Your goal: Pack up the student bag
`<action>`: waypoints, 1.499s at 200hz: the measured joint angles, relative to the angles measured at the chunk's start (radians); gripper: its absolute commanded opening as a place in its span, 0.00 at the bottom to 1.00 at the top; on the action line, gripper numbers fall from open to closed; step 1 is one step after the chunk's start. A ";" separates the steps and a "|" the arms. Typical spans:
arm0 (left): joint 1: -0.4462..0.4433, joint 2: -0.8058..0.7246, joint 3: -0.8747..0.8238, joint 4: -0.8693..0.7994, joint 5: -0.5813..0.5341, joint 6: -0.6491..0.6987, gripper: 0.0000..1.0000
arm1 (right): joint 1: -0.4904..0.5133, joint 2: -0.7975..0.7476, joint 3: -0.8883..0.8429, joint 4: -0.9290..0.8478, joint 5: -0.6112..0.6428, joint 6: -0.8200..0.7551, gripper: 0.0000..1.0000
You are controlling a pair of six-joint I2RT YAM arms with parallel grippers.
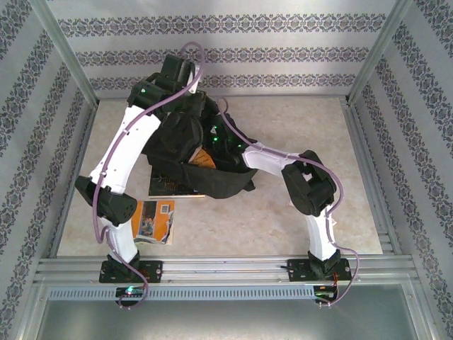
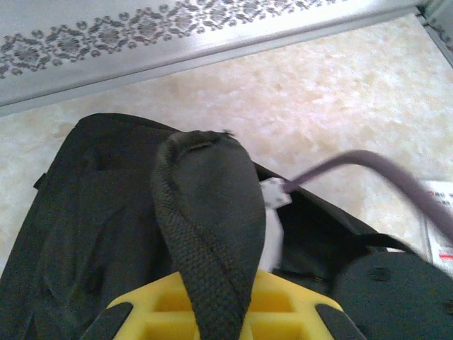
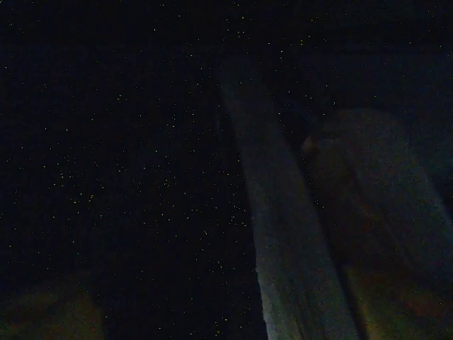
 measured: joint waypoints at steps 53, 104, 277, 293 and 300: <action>0.031 0.111 0.011 0.070 0.059 -0.038 0.00 | -0.098 -0.292 -0.166 -0.186 -0.034 -0.239 0.83; 0.029 0.182 -0.045 0.165 0.180 -0.090 0.00 | -0.162 -0.645 -0.377 -0.333 0.070 -0.361 0.75; -0.126 0.261 -0.322 0.376 0.284 -0.116 0.03 | -0.630 -0.304 -0.400 -0.771 0.411 -0.338 0.88; -0.126 0.261 -0.324 0.377 0.283 -0.116 0.06 | -0.629 -0.304 -0.402 -0.777 0.388 -0.331 0.81; -0.126 0.261 -0.324 0.377 0.282 -0.116 0.09 | -0.625 -0.304 -0.406 -0.773 0.378 -0.323 0.79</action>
